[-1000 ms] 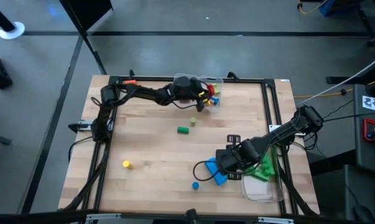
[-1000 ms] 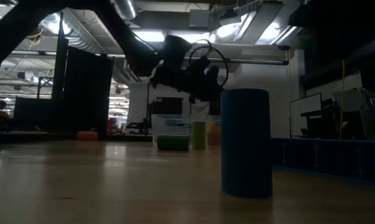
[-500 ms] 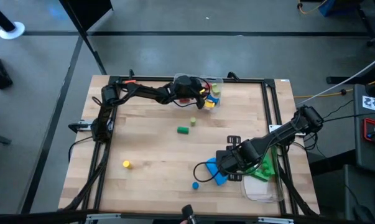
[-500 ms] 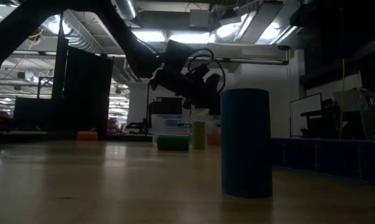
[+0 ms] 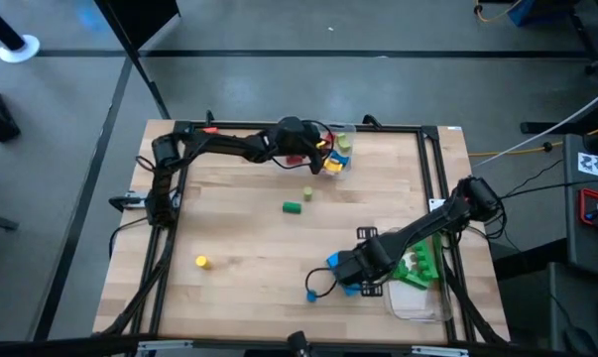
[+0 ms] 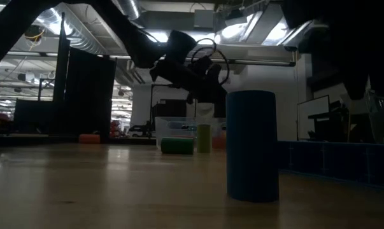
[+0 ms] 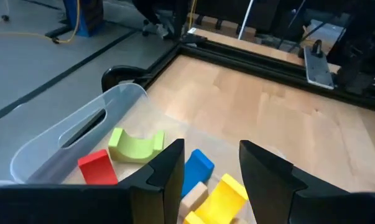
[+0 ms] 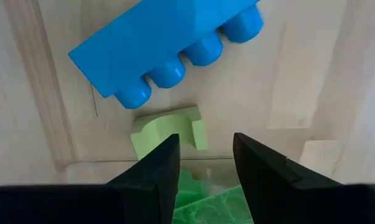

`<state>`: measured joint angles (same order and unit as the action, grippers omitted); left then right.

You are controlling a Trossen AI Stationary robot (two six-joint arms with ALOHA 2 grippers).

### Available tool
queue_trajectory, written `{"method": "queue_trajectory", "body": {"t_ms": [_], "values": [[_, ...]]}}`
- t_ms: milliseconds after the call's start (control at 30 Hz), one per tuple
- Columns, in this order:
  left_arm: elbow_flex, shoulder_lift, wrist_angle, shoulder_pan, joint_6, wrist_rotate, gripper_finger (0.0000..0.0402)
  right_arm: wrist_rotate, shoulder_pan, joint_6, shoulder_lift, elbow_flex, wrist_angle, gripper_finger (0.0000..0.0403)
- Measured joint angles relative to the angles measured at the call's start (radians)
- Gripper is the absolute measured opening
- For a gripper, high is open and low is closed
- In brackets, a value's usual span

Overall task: Sort blocks by size
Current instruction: Put the light green arch block into the right transparent bin

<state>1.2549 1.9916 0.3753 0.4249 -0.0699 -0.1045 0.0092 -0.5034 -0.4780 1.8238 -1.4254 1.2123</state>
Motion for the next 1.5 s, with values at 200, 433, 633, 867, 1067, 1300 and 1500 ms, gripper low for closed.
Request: {"method": "queue_trajectory", "body": {"t_ms": [200, 433, 633, 867, 1067, 1300, 1500], "values": [[0.0, -0.047, -0.104, -0.005, 0.003, -0.004, 0.0139, -0.004, 0.0, 0.014, 0.052, 0.0, 0.001, 0.0152], [0.0, -0.09, -0.275, -0.017, 0.077, -0.008, 0.0139, -0.029, 0.0, 0.016, 0.103, 0.0, 0.02, 0.0152], [0.0, -0.09, -0.322, -0.026, 0.097, -0.007, 0.0139, -0.038, 0.0, 0.016, 0.113, 0.02, 0.014, 0.0152], [0.0, -0.09, -0.334, -0.026, 0.104, -0.007, 0.0139, -0.063, 0.0, 0.02, 0.114, 0.117, -0.036, 0.0152], [0.0, -0.09, -0.334, -0.026, 0.101, -0.007, 0.0139, -0.065, 0.0, 0.063, 0.113, 0.162, -0.115, 0.0151], [0.0, -0.09, -0.337, -0.026, 0.101, -0.007, 0.0139, -0.048, 0.0, 0.073, 0.111, 0.164, -0.12, 0.0095], [0.0, -0.121, -0.345, -0.026, 0.103, -0.007, 0.0139, -0.051, 0.002, 0.077, 0.107, 0.162, -0.105, 0.0047]]}}
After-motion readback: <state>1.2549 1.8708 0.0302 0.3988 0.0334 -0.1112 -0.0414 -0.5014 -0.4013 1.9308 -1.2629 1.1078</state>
